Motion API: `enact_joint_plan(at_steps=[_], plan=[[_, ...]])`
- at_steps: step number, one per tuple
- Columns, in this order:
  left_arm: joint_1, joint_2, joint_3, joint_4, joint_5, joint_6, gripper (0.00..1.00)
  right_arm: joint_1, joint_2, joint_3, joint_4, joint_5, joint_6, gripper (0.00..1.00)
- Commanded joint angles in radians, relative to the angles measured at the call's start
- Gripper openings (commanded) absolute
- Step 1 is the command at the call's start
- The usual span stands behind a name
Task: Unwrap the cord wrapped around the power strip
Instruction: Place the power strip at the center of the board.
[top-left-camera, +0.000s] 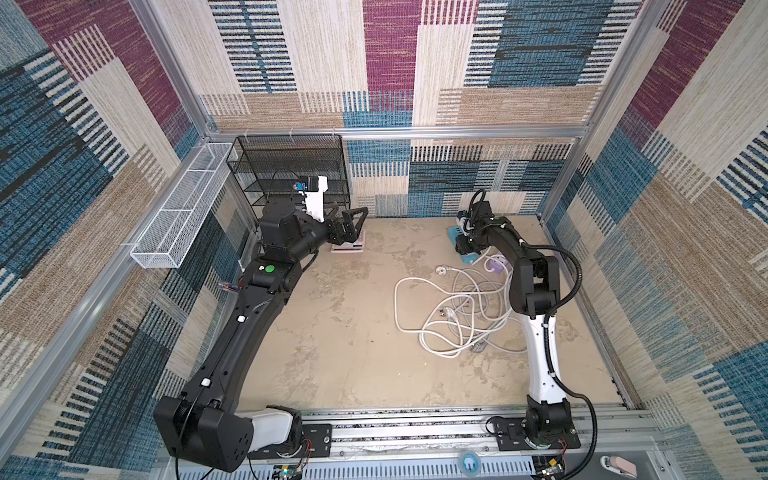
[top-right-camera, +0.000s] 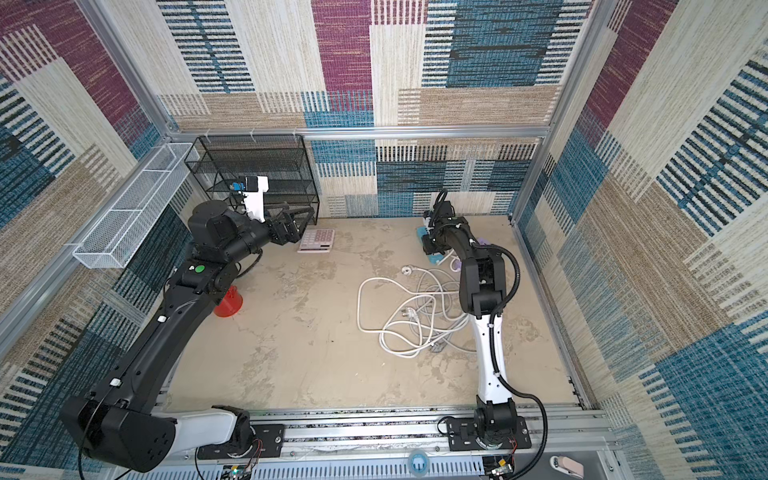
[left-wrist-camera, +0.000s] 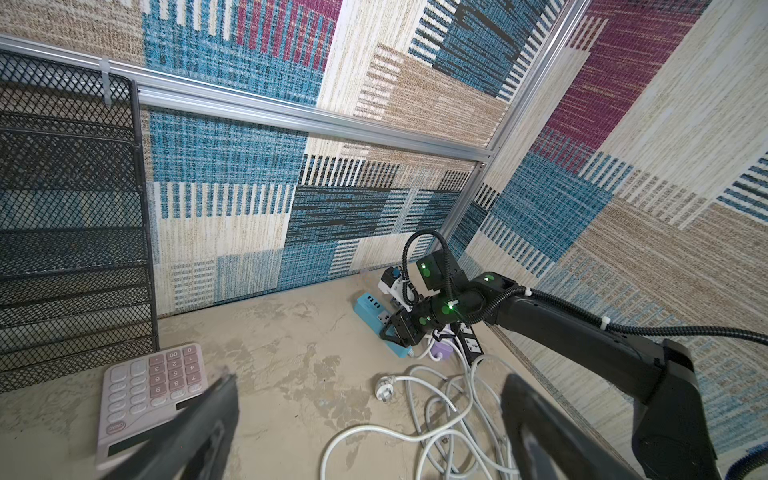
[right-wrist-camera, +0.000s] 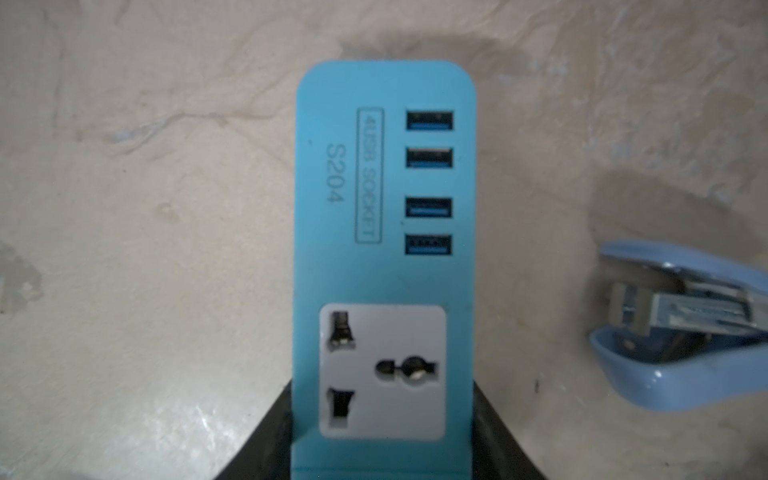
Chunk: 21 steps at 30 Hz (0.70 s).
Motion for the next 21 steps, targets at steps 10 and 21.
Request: enact_joint_plan(at_steps=[10,21], plan=[[0.001,-0.002,0.001,0.027,0.011,0.014,0.99,0.000,-0.046,-0.059,0.001,-0.007,0.028,0.50],[0.001,0.001,0.000,0.030,0.015,0.011,0.99,0.000,-0.108,-0.052,0.015,-0.009,0.027,0.98]])
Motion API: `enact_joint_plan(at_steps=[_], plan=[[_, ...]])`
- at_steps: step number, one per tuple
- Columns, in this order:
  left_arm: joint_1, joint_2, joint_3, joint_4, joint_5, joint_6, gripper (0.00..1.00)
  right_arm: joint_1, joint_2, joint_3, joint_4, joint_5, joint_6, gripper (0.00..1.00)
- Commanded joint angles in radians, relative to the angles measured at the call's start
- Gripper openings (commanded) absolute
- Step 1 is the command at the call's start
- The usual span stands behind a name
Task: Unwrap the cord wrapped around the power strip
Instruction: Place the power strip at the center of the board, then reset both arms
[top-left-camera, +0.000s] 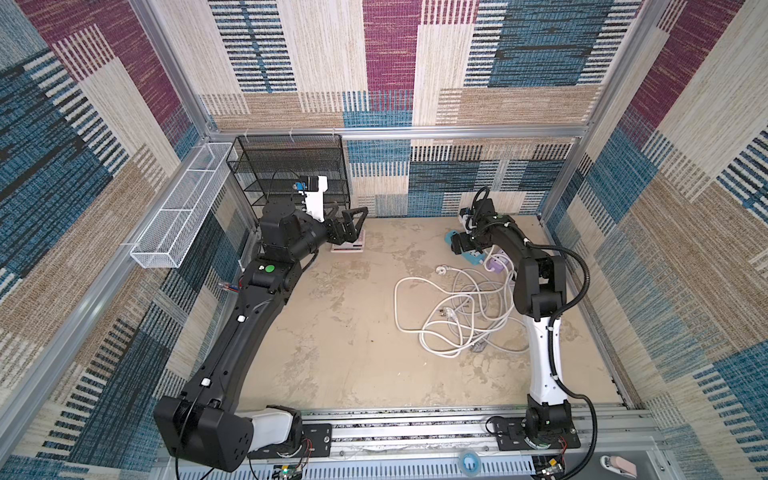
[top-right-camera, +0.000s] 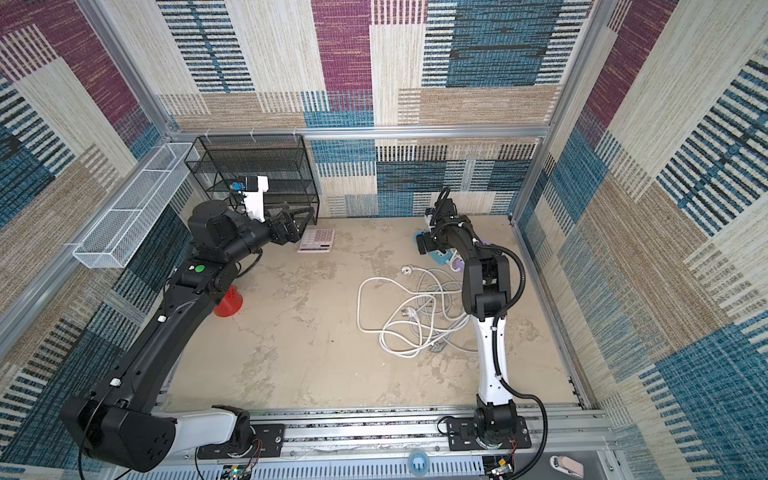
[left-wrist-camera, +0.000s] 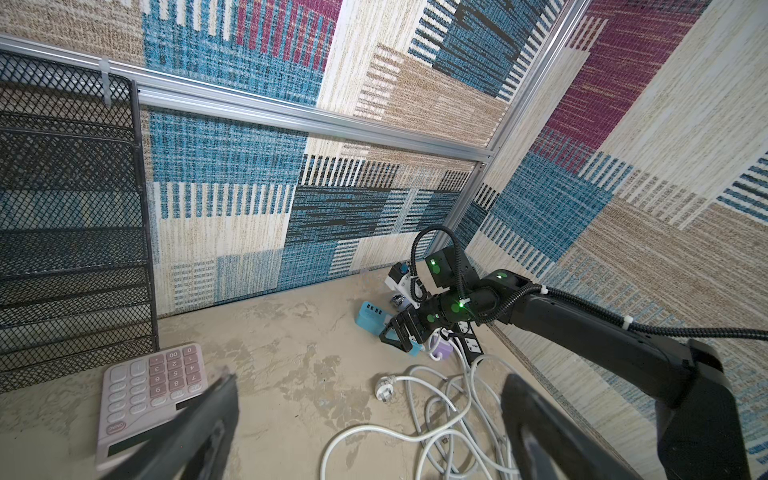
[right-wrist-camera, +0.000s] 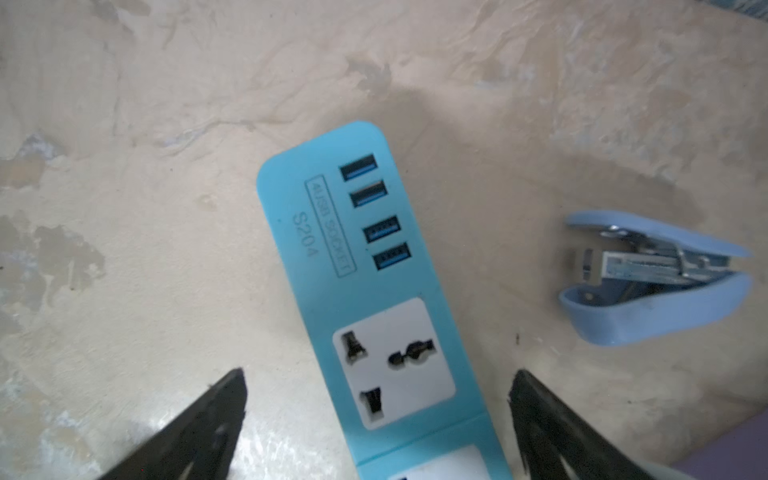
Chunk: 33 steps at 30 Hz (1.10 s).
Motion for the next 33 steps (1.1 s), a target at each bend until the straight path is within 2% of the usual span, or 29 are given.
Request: enact_joint_plan(at_steps=[1,9,14,19,24,29,33], plan=[[0.001,0.000,0.000,0.029,0.016,0.010,0.99,0.000,-0.029,0.006,0.012,-0.006,0.004,0.98],[0.002,0.000,0.000,0.030,0.015,0.010,0.99,0.000,-0.111,-0.015,0.042,-0.019,0.008,0.98],[0.001,0.002,0.000,0.032,0.017,0.008,0.99,0.000,-0.174,-0.066,0.106,-0.101,0.021,0.98],[0.001,-0.002,0.000,0.030,0.015,0.012,0.99,0.000,-0.168,-0.076,0.115,-0.173,0.032,0.98],[0.001,-0.004,0.000,0.028,0.012,0.017,0.99,-0.008,-0.221,-0.172,0.225,-0.292,0.069,0.98],[0.001,-0.006,-0.005,0.024,-0.002,0.031,0.99,-0.008,-0.332,-0.281,0.332,-0.264,0.074,0.98],[0.001,-0.007,-0.009,0.017,-0.028,0.052,0.99,-0.008,-0.493,-0.468,0.482,-0.222,0.085,0.98]])
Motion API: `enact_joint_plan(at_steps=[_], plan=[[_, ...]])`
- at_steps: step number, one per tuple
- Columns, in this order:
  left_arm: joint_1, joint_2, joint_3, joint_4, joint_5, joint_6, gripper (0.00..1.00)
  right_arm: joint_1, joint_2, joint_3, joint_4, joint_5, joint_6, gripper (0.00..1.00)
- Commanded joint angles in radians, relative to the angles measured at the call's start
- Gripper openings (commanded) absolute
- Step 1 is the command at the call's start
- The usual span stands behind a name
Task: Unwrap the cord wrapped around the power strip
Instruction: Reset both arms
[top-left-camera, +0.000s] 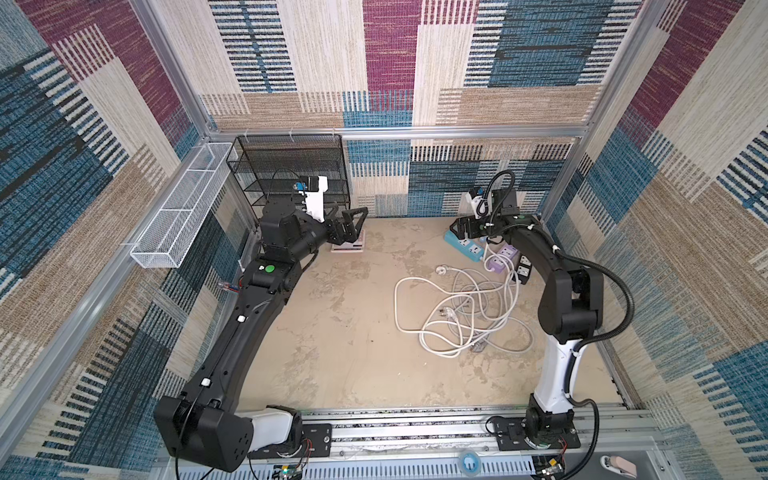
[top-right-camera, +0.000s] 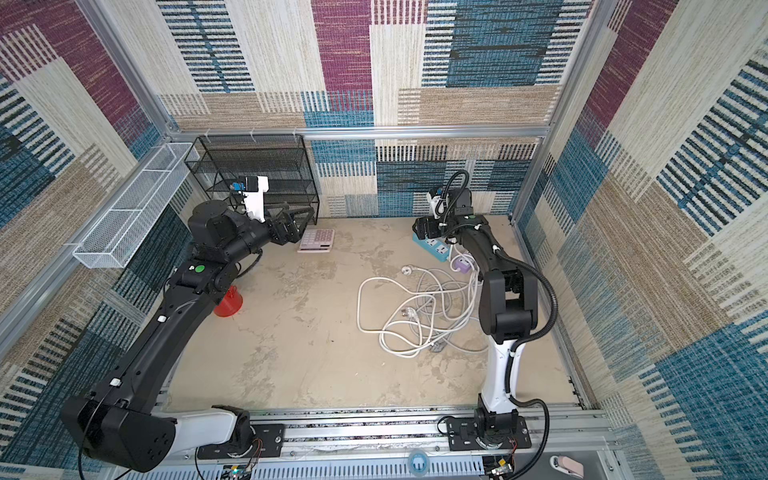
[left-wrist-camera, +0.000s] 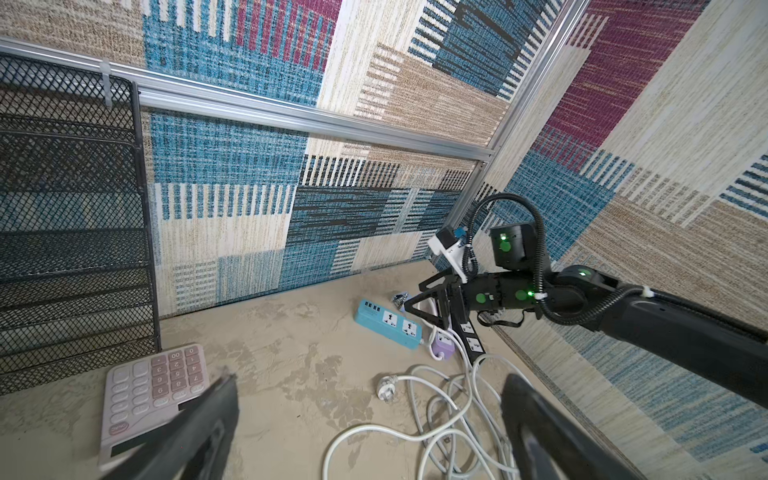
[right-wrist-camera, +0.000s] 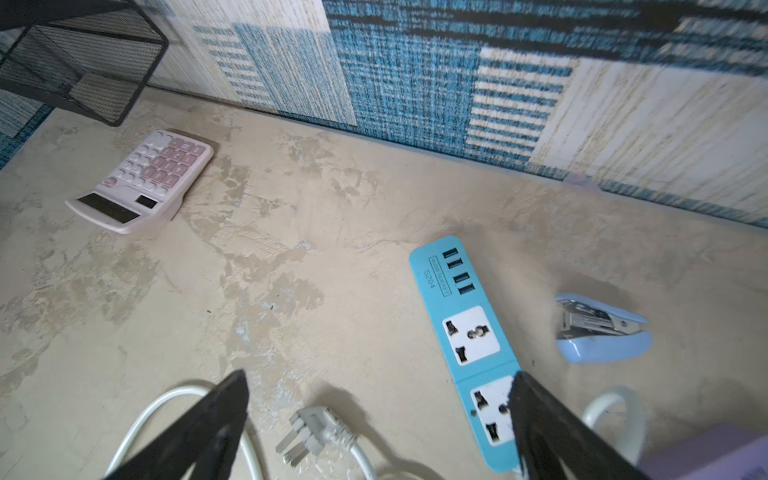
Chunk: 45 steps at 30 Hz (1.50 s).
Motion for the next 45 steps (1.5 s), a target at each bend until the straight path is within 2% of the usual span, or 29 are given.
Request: enact_joint_plan(at_steps=[1,6,12,15,18,22,25,30,33,36,38,39,41,43,45], plan=[[-0.001,-0.007,-0.009,0.016,-0.036,0.048,0.99,0.002,-0.122,-0.142,0.201,0.040,0.028,0.98],[-0.001,-0.018,-0.056,0.042,-0.128,0.108,0.99,0.000,-0.355,-0.451,0.400,0.082,0.057,0.98],[-0.020,-0.030,-0.182,0.145,-0.368,0.228,0.99,0.000,-0.609,-0.787,0.601,0.154,0.100,0.98],[-0.042,-0.035,-0.260,0.237,-0.495,0.288,0.99,-0.001,-0.691,-0.908,0.677,0.209,0.146,0.98],[-0.042,-0.054,-0.329,0.276,-0.577,0.252,0.99,-0.002,-0.749,-0.993,0.734,0.266,0.164,0.98],[-0.041,-0.094,-0.519,0.422,-0.695,0.271,0.99,-0.002,-0.817,-1.108,0.837,0.278,0.200,0.98],[-0.042,-0.088,-0.620,0.471,-0.873,0.282,0.99,-0.001,-0.836,-1.145,0.867,0.269,0.212,0.98],[-0.042,-0.054,-0.819,0.631,-1.043,0.310,0.99,-0.002,-0.831,-1.169,0.902,0.259,0.224,0.98],[-0.042,-0.017,-0.886,0.718,-1.157,0.326,0.99,-0.002,-0.821,-1.174,0.904,0.268,0.226,0.98],[-0.043,0.048,-0.934,0.872,-1.219,0.402,0.99,-0.003,-0.818,-1.189,0.926,0.283,0.232,0.98],[-0.040,0.090,-0.926,0.901,-1.270,0.432,0.99,-0.004,-0.811,-1.192,0.937,0.288,0.238,0.98],[-0.039,0.106,-0.905,0.862,-1.278,0.430,0.99,-0.003,-0.805,-1.193,0.940,0.291,0.240,0.98],[-0.038,0.145,-0.891,0.829,-1.267,0.424,0.99,-0.004,-0.794,-1.197,0.950,0.298,0.247,0.98],[-0.040,0.202,-0.924,0.976,-1.272,0.463,1.00,-0.005,-0.775,-1.199,0.957,0.301,0.256,0.98],[-0.043,0.198,-0.895,0.892,-1.249,0.440,1.00,-0.006,-0.757,-1.197,0.960,0.298,0.261,0.98]])
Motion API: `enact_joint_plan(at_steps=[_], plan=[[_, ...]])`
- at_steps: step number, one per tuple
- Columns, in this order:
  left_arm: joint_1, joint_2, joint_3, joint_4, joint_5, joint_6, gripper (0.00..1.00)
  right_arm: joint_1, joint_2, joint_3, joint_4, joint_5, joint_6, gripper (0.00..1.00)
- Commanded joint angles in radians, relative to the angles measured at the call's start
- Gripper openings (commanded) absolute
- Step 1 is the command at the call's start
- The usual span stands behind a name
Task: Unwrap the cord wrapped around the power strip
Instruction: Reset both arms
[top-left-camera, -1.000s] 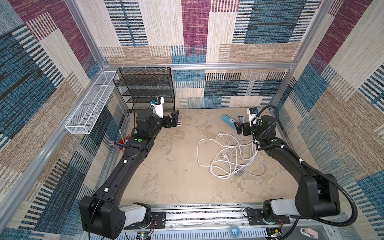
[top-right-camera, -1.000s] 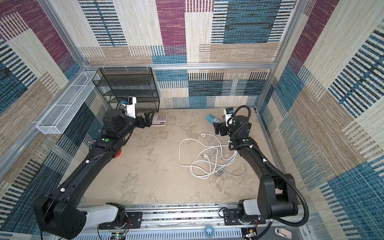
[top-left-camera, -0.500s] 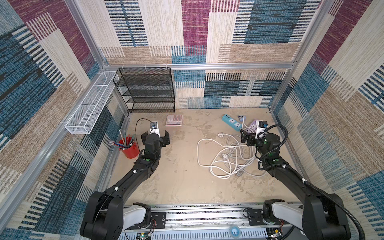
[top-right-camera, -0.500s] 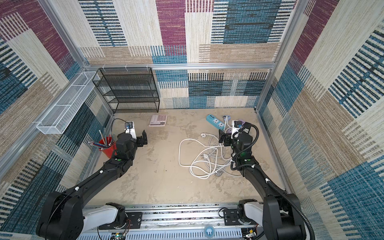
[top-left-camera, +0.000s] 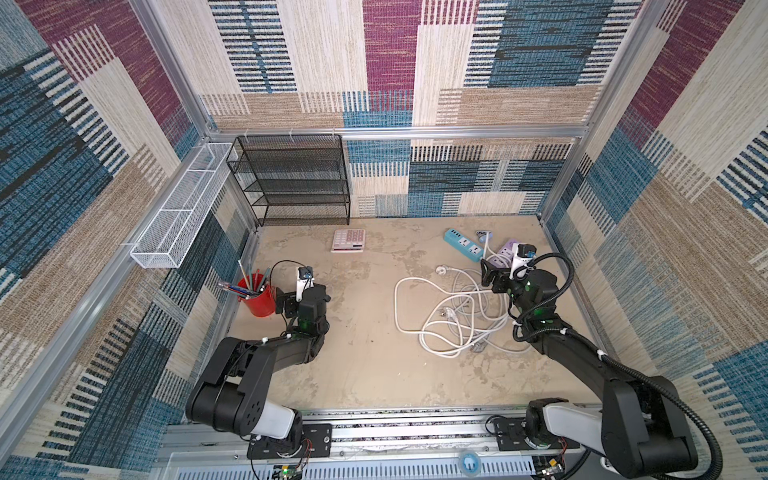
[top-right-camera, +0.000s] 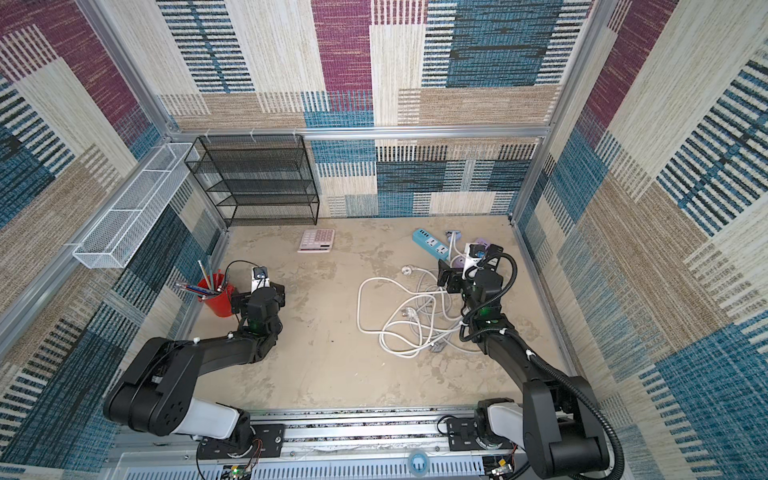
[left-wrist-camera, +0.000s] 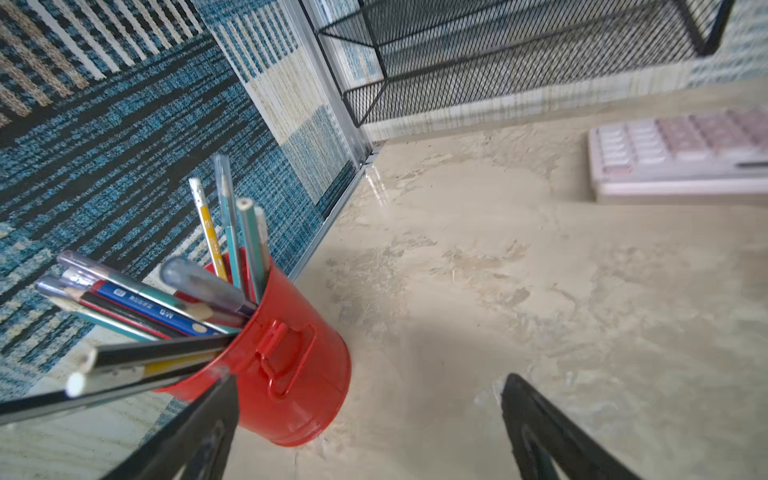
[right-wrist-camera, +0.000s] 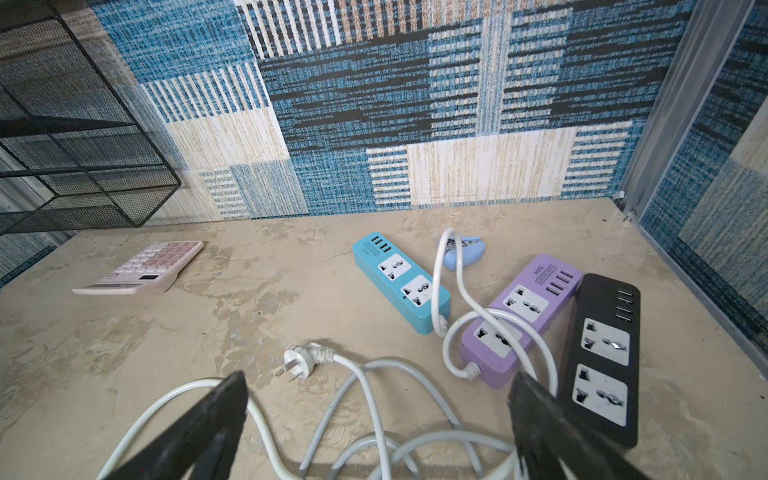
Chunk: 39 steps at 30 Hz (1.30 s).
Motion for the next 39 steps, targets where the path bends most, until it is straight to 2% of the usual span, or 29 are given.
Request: enact_joint_plan(at_steps=[1,3,5,7,14,18,23,28,32,34,38,39], plan=[[0.002,-0.003,0.021,0.022,0.018,0.012,1.00,-0.002,0.023,-0.001,0.054,0.011,0.023,0.98],[0.006,0.015,-0.031,0.132,0.146,0.020,1.00,-0.002,0.034,-0.007,0.063,0.016,0.027,0.98],[0.013,0.068,-0.024,0.217,0.120,0.042,0.99,-0.002,0.038,-0.019,0.081,0.033,0.022,0.98],[0.025,0.043,0.029,0.042,0.172,0.005,0.99,-0.004,0.038,-0.037,0.103,0.070,0.011,0.98],[0.065,0.056,0.078,-0.047,0.259,-0.017,0.99,-0.005,0.042,-0.131,0.222,0.219,-0.038,0.99],[0.101,0.035,0.082,-0.095,0.402,-0.021,0.99,-0.005,0.055,-0.161,0.277,0.282,-0.067,0.98],[0.190,0.014,0.046,-0.073,0.606,-0.066,0.99,-0.005,0.098,-0.188,0.360,0.286,-0.119,0.98],[0.195,0.008,0.025,-0.042,0.610,-0.071,0.99,-0.005,0.118,-0.222,0.444,0.246,-0.159,0.98],[0.201,0.063,-0.077,0.198,0.659,-0.055,0.98,-0.005,0.112,-0.244,0.482,0.214,-0.179,0.98],[0.215,0.028,-0.030,0.035,0.698,-0.074,0.98,-0.005,0.120,-0.262,0.522,0.214,-0.186,0.98],[0.232,0.043,-0.033,0.072,0.715,-0.083,0.98,-0.005,0.175,-0.278,0.605,0.183,-0.203,0.98],[0.233,0.045,-0.035,0.083,0.714,-0.080,0.98,-0.005,0.177,-0.260,0.567,0.159,-0.208,0.98]])
